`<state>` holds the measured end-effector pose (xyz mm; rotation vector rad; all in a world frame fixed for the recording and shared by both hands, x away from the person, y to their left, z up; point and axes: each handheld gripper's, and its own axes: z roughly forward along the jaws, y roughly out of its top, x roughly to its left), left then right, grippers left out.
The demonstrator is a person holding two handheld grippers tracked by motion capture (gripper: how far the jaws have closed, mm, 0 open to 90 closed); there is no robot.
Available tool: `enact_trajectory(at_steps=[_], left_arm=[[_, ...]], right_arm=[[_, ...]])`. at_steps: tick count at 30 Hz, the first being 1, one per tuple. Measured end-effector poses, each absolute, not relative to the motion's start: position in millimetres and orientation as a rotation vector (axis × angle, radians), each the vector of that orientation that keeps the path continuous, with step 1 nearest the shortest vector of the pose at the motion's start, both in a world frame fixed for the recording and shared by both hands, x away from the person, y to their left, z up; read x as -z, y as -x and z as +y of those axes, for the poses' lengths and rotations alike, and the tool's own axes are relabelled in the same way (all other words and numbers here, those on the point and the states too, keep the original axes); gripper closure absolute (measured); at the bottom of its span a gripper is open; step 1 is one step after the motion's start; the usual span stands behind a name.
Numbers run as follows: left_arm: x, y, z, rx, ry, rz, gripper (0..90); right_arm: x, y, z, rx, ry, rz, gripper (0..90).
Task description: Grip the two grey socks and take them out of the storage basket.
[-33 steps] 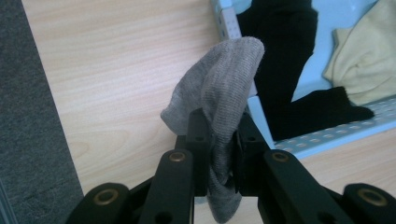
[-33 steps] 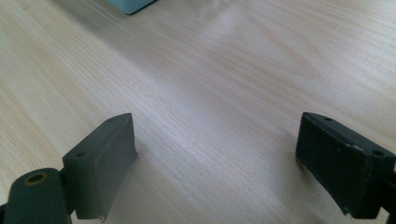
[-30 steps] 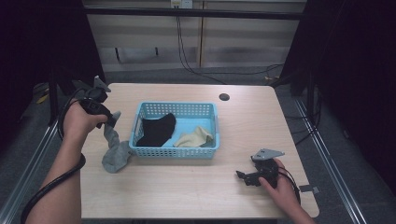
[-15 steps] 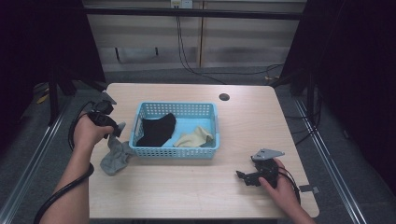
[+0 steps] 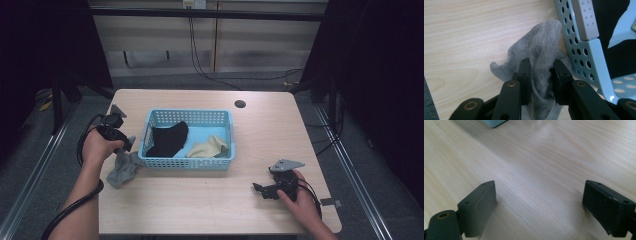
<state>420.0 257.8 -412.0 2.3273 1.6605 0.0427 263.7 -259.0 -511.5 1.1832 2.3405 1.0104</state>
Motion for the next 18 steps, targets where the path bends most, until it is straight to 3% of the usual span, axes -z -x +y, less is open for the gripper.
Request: enact_trajectory(at_steps=[7,18], left_arm=[[413.6,-419.2,257.5,-0.047,-2.329,1.658,65.9],[402.4,-416.5,259.0,-0.133,-2.269,1.625,46.2]], right_arm=[[511.4,-263.7,-259.0,-1.010,-1.184,2.341,11.5],[511.4,-263.7,-259.0,-1.010,-1.184,2.340,11.4]])
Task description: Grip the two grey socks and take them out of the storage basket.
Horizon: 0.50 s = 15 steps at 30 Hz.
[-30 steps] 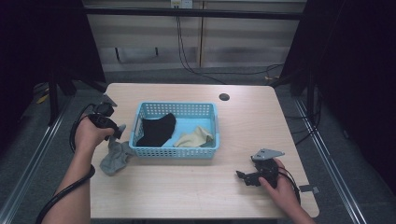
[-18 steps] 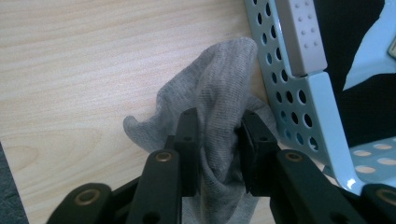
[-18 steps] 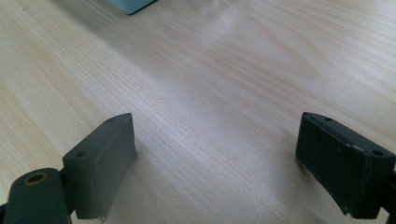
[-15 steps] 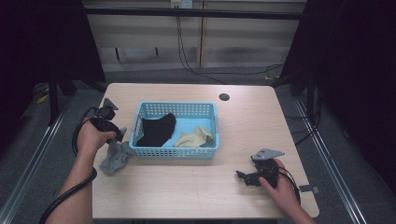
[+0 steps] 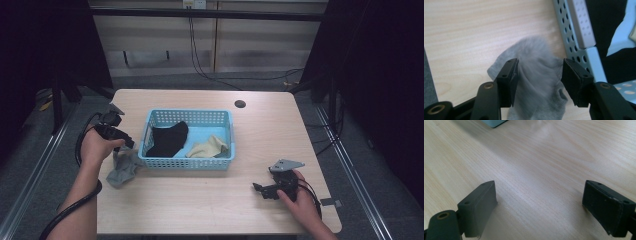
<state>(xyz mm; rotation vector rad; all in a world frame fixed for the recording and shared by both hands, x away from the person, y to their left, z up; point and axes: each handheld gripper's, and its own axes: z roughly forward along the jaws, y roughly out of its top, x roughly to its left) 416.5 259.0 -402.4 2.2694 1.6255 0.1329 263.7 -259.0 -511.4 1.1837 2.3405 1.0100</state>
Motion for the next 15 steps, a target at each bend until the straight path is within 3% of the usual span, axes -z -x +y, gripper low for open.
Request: enact_trajectory(at_steps=[15], left_arm=[[392.7,-396.4,263.1,-0.161,-2.249,1.588,31.1]], right_arm=[[511.4,-263.5,-258.9,-1.009,-1.187,2.340,11.4]])
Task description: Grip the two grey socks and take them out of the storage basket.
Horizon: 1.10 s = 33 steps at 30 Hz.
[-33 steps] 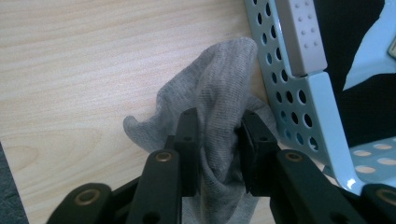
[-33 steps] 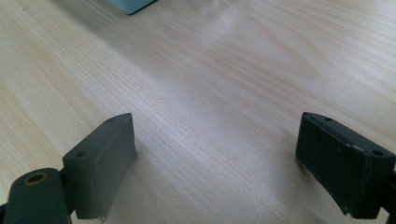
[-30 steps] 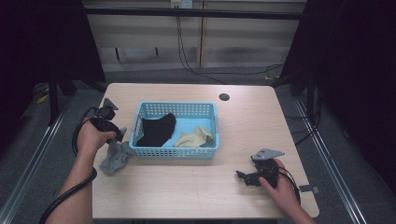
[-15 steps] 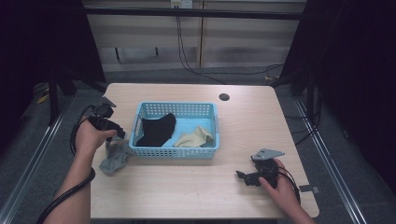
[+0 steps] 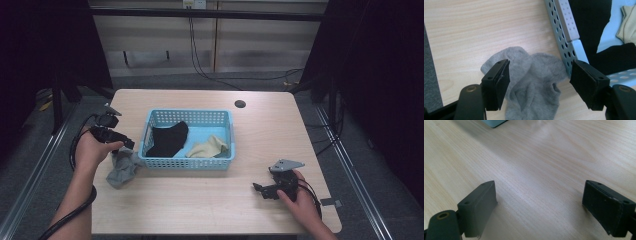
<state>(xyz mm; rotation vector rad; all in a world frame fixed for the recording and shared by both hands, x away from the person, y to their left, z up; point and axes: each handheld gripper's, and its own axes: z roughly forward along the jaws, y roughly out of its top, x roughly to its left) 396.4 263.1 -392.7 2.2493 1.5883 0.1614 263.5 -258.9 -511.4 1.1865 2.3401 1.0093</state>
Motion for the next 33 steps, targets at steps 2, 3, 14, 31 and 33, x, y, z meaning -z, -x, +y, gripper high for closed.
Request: enact_trajectory(at_steps=[2,3,14,31,33], left_arm=[[393.8,-393.0,264.2,-0.160,-2.251,1.588,29.7],[394.6,-390.5,264.6,-0.157,-2.254,1.592,28.9],[407.7,-367.1,266.9,-0.201,-2.292,1.547,27.5],[436.3,-328.7,268.8,-0.241,-2.298,1.479,26.7],[441.0,-323.8,268.8,-0.251,-2.287,1.461,26.6]], right_arm=[[511.4,-263.6,-258.9,-1.008,-1.185,2.340,11.4],[511.4,-263.5,-258.9,-1.009,-1.187,2.340,11.4],[511.4,-263.5,-258.8,-1.009,-1.187,2.340,11.4],[511.4,-263.6,-258.9,-1.008,-1.185,2.340,11.4],[511.4,-263.5,-258.8,-1.009,-1.186,2.340,11.4]])
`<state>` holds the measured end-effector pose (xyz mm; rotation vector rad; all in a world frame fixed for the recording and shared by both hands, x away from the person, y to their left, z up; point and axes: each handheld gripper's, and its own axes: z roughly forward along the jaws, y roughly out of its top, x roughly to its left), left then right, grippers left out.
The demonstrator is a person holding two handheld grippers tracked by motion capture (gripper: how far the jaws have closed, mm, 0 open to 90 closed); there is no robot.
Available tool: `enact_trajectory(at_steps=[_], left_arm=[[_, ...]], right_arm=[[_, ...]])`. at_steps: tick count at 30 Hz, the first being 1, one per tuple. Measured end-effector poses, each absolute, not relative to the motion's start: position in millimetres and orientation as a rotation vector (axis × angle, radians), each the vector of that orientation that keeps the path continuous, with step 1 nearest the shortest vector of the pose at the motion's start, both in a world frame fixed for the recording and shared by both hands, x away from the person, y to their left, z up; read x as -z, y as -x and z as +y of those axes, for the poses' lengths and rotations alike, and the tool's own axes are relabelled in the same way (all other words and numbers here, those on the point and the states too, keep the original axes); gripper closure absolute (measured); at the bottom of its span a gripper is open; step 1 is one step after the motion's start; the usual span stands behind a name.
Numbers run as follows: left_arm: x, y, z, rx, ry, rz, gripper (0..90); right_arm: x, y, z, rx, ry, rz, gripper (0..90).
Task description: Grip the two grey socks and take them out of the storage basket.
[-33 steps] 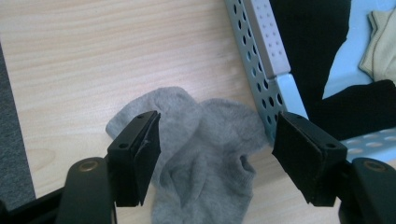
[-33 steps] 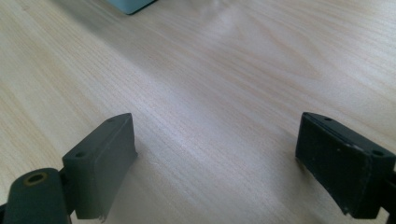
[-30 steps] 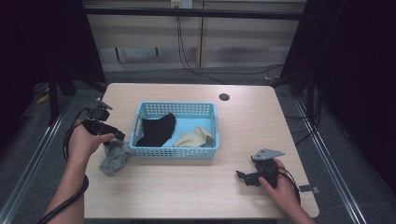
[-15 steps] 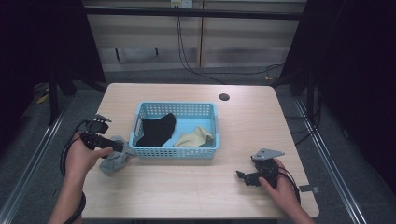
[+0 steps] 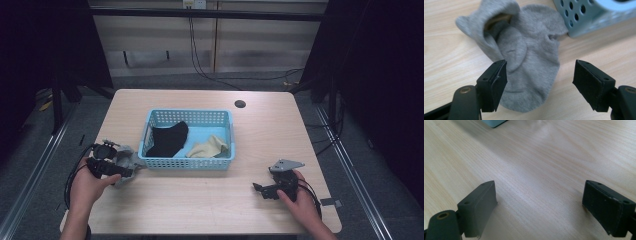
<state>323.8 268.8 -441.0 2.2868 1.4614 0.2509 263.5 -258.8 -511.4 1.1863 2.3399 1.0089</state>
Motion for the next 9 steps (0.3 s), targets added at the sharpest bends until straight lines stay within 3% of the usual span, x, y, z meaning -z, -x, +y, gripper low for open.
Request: enact_trajectory(at_steps=[9], left_arm=[[438.4,-315.4,268.9,-0.252,-2.274,1.446,25.8]], right_arm=[[511.4,-263.6,-258.9,-1.008,-1.185,2.340,11.4]])
